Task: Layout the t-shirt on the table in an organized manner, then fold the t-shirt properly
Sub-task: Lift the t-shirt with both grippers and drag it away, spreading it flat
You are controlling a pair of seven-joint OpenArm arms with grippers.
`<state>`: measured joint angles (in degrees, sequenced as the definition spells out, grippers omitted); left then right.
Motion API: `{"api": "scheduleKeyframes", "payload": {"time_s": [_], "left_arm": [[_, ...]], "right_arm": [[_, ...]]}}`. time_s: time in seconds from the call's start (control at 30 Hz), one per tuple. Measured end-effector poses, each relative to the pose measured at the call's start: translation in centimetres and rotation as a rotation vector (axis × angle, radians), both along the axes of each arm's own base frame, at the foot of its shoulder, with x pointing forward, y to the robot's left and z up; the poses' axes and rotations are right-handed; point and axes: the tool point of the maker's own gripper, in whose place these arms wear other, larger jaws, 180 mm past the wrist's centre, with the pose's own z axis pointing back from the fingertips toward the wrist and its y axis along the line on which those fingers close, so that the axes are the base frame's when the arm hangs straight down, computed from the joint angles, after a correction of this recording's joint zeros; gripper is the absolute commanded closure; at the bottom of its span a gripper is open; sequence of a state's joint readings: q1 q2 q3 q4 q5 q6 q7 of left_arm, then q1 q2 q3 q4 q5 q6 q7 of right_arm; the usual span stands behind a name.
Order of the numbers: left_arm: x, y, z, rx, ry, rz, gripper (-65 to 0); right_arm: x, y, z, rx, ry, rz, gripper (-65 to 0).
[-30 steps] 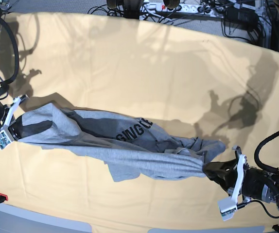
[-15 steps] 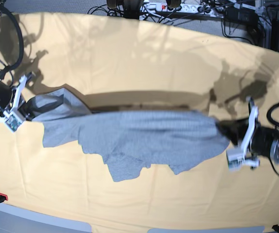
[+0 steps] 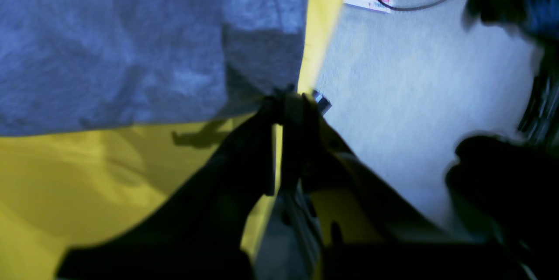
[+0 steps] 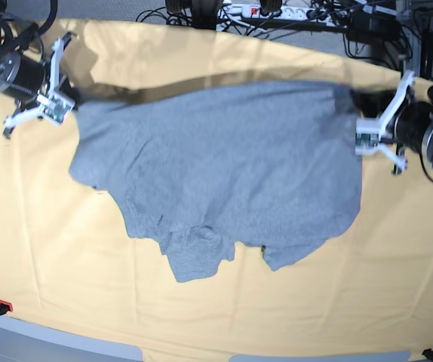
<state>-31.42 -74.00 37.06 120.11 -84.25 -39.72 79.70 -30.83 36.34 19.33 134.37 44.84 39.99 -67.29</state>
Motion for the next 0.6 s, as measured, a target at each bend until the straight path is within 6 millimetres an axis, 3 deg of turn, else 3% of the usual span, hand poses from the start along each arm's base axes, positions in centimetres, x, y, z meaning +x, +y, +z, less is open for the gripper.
{"api": "scheduleKeyframes", "payload": {"time_s": [0.13,0.23,0.6], "left_arm": [[-2.5,1.3,-0.1,0.055,0.052,-0.013,0.0],[-3.2,1.9,0.1,0.072,0.071,-0.005,0.0],[-7.4,2.0,-1.9,0.077,0.240,-0.010,0.0]], "right_arm": [[-2.9,-0.5,-1.8,-0.029,0.108,-0.007,0.0],[-4.1,-1.3,-2.6,-0.075,0.161,-0.016,0.0],[-7.6,-1.3,-3.9,-0.073,0.271,-0.012,0.0]]}}
